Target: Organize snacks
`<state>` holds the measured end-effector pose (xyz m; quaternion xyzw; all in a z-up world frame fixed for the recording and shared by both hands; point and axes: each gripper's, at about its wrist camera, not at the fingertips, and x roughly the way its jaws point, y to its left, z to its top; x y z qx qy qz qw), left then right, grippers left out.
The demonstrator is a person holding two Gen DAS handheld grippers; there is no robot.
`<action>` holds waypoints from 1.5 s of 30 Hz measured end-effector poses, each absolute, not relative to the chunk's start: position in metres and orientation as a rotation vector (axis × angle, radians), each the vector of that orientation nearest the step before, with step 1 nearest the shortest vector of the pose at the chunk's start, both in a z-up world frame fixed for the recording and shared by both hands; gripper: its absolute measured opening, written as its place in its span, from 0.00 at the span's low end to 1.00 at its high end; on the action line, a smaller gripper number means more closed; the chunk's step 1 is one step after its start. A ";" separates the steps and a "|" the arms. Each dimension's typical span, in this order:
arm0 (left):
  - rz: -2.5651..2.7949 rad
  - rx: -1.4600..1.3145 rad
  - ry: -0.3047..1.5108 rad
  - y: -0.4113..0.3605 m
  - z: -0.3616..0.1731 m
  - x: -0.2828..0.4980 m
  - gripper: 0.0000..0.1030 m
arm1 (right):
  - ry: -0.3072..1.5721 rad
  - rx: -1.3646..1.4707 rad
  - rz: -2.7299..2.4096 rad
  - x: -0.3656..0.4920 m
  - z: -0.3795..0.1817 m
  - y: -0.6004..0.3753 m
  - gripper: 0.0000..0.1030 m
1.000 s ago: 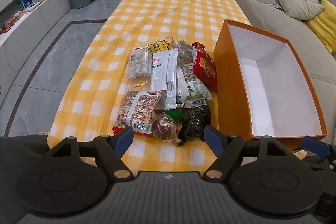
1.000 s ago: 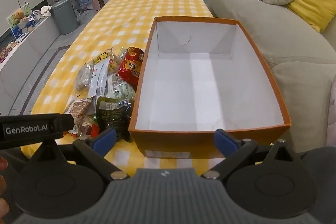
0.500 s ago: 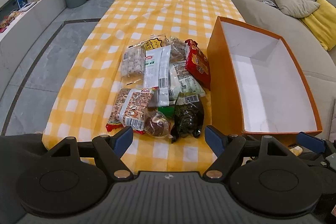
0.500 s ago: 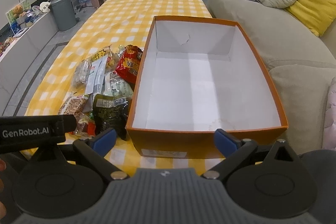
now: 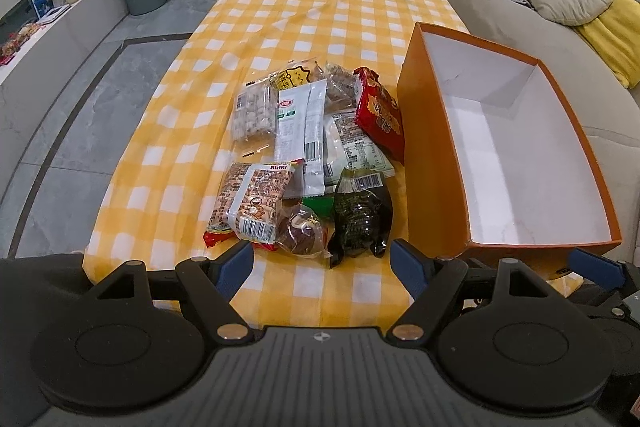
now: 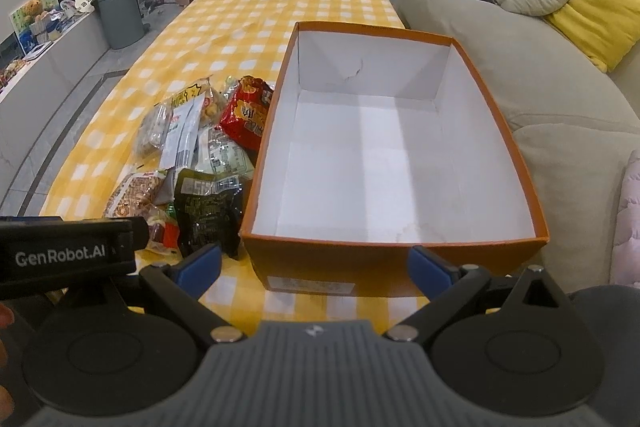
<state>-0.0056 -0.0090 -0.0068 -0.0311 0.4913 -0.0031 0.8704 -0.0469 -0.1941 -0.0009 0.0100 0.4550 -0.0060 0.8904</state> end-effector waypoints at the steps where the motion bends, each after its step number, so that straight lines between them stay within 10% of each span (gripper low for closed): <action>1: -0.006 -0.067 1.030 -0.009 -0.007 -0.005 0.88 | 0.946 0.018 -0.014 -0.047 -0.001 -0.194 0.94; 45: -0.014 -0.066 1.092 -0.007 -0.018 0.001 0.89 | 0.973 0.007 -0.026 -0.045 -0.005 -0.192 0.94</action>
